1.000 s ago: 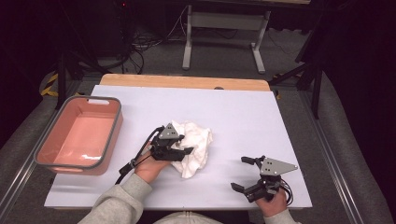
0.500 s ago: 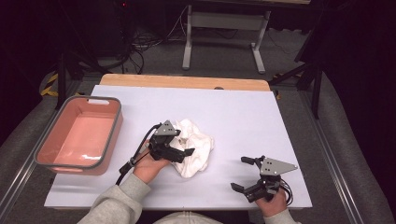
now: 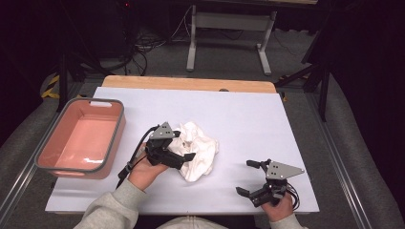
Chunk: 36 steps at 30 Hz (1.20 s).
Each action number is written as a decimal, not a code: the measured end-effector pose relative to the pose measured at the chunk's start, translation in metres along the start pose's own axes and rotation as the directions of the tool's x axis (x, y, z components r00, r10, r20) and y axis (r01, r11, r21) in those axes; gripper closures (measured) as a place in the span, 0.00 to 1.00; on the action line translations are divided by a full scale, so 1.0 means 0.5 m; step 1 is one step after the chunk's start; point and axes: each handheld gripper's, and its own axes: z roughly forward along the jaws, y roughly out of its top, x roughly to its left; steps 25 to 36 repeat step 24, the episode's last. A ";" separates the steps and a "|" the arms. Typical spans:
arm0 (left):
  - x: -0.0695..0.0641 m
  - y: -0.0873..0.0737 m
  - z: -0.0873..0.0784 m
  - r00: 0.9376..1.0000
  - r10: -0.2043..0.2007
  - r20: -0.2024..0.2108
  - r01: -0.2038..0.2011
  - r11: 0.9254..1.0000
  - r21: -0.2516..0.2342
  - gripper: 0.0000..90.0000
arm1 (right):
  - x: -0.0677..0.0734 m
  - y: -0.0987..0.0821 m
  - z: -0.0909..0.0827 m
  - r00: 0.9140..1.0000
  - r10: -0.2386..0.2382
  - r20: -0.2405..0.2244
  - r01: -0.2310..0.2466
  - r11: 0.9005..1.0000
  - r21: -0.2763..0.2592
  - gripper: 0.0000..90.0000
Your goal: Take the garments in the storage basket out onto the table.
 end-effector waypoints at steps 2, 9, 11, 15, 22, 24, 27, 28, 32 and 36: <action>-0.001 -0.001 -0.013 1.000 -0.007 0.009 0.007 1.000 -0.017 0.03 | 0.000 0.000 0.000 1.000 0.000 0.000 0.000 1.000 0.000 0.00; -0.005 -0.029 -0.074 1.000 0.006 0.018 -0.005 0.998 -0.061 0.02 | 0.001 0.000 -0.001 1.000 -0.001 -0.003 0.001 1.000 -0.005 0.00; -0.004 -0.041 -0.091 1.000 0.002 0.014 -0.001 0.997 -0.082 0.03 | 0.001 0.000 0.000 1.000 -0.001 -0.004 0.001 1.000 -0.005 0.00; 0.000 -0.083 -0.125 0.999 -0.034 0.007 0.035 0.990 -0.133 0.03 | 0.001 0.001 -0.001 1.000 -0.003 -0.003 0.003 1.000 -0.009 0.00; 0.011 -0.186 -0.160 0.991 -0.133 0.000 0.131 0.975 -0.179 0.03 | 0.002 0.000 0.001 1.000 -0.003 -0.005 0.003 1.000 -0.005 0.00; 0.017 -0.212 -0.165 0.985 -0.174 0.019 0.174 0.963 -0.205 0.03 | 0.002 0.000 0.002 1.000 -0.003 -0.006 0.003 1.000 -0.004 0.00; 0.017 -0.212 -0.165 0.985 -0.174 0.019 0.174 0.963 -0.205 0.03 | 0.002 0.000 0.002 1.000 -0.003 -0.006 0.003 1.000 -0.004 0.00; 0.017 -0.212 -0.165 0.985 -0.174 0.019 0.174 0.963 -0.205 0.03 | 0.002 0.000 0.002 1.000 -0.003 -0.006 0.003 1.000 -0.004 0.00; 0.017 -0.212 -0.165 0.985 -0.174 0.019 0.174 0.963 -0.205 0.03 | 0.002 0.000 0.002 1.000 -0.003 -0.006 0.003 1.000 -0.004 0.00; 0.017 -0.212 -0.165 0.985 -0.174 0.019 0.174 0.963 -0.205 0.03 | 0.002 0.000 0.002 1.000 -0.003 -0.006 0.003 1.000 -0.004 0.00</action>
